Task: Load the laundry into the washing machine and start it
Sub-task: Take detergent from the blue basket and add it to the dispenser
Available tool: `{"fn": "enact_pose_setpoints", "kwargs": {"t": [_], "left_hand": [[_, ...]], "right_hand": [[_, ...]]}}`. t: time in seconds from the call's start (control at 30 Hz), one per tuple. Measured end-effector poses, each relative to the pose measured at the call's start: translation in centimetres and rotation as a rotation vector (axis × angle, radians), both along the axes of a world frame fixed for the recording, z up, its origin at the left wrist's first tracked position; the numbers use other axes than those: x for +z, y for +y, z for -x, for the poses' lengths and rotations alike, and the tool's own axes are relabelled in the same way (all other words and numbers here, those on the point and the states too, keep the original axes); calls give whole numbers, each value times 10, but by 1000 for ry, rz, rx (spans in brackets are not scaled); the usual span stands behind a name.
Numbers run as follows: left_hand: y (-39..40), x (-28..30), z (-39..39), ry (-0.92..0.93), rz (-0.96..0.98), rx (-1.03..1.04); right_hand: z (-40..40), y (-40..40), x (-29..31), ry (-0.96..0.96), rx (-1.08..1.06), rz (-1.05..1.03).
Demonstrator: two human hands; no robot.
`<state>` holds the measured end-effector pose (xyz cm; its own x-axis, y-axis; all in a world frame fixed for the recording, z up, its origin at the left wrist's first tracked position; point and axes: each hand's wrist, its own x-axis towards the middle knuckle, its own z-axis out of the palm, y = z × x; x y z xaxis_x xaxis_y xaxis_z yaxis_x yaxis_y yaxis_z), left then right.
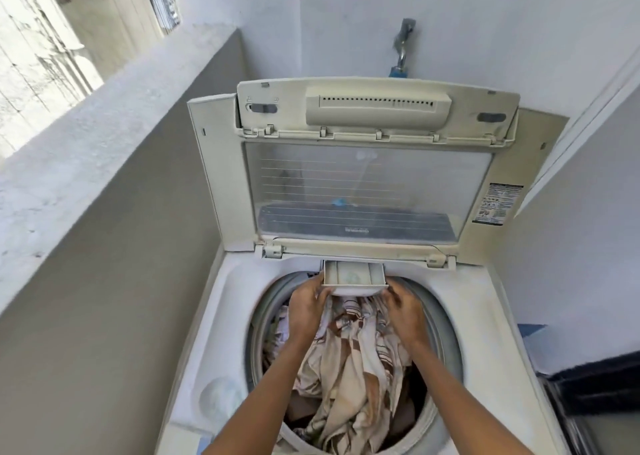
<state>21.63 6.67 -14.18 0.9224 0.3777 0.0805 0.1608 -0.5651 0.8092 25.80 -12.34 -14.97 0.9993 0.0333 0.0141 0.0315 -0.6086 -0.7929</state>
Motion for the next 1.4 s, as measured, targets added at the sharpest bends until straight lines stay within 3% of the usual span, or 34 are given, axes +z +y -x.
{"fn": "enact_pose_setpoints", "kwargs": {"t": [0.37,0.57,1.23,1.4], "left_hand": [[6,-9,-17,-61,201,70],[-1,-7,-29,-136,195,184],[-22,-6,-36,12,337,416],[-19,-6,-36,32,327,360]], "right_hand": [[-12,11,-2,-65,-91,112],[-27,14,0,-89,-97,203],[-38,8,4,-128,-97,328],[-36,11,5,-87,-68,233]]}}
